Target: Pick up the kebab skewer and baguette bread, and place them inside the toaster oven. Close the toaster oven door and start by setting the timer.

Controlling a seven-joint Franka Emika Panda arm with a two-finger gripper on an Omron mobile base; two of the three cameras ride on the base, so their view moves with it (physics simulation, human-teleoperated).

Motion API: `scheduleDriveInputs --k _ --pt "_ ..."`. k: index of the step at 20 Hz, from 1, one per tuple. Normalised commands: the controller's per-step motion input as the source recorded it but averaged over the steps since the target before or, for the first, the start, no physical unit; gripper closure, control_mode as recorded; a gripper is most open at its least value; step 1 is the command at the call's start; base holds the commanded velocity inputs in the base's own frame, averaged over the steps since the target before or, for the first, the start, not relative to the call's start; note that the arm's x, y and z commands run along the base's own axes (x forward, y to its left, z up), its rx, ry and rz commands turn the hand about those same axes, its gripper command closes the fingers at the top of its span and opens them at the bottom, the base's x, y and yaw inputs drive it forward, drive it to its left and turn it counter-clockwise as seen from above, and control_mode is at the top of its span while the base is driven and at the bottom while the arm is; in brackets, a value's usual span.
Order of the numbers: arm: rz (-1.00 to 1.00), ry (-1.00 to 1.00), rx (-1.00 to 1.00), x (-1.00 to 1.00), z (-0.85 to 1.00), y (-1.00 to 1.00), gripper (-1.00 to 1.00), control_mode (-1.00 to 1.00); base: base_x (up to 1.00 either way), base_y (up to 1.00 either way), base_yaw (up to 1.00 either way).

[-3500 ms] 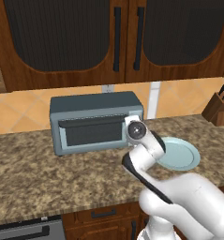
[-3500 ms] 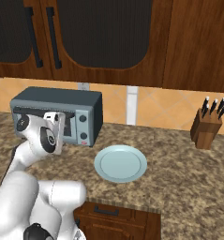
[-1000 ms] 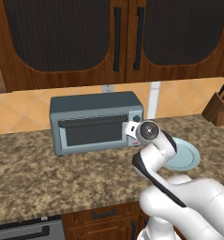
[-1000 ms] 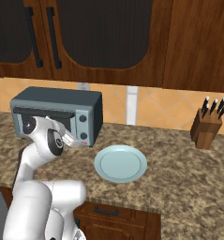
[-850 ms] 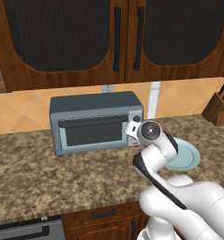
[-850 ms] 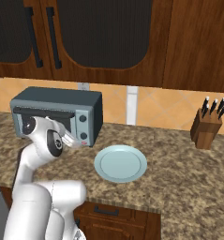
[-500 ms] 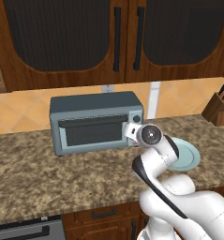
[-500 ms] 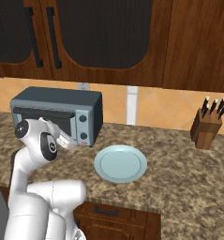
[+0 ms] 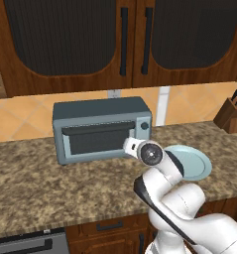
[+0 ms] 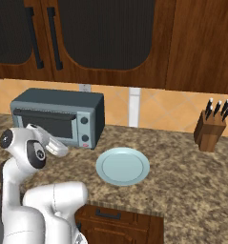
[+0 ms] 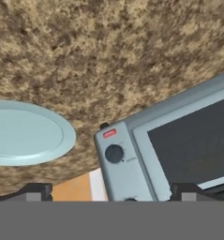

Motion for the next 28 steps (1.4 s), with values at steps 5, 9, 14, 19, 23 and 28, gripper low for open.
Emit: scheduleDriveInputs --k 5,9,14,19,23,28 --pt "0.09 -0.25 0.0 0.0 -1.0 -0.25 -1.0 -1.0 0.0 0.0 0.0" --pt "0.04 -0.31 0.0 -0.02 -1.0 -0.49 -1.0 -1.0 0.0 0.0 0.0" --pt "0.01 -0.28 0.0 0.0 -0.95 -0.73 -1.0 -1.0 0.0 0.0 0.0" --pt "0.03 -0.2 0.0 0.26 -0.94 -0.71 -1.0 -1.0 0.0 0.0 0.0" --pt "0.08 -0.25 0.0 0.41 -0.7 -0.64 -1.0 -1.0 0.0 0.0 0.0" --pt "0.08 -0.18 0.0 0.43 -0.78 -0.74 -1.0 -1.0 0.0 0.0 0.0"
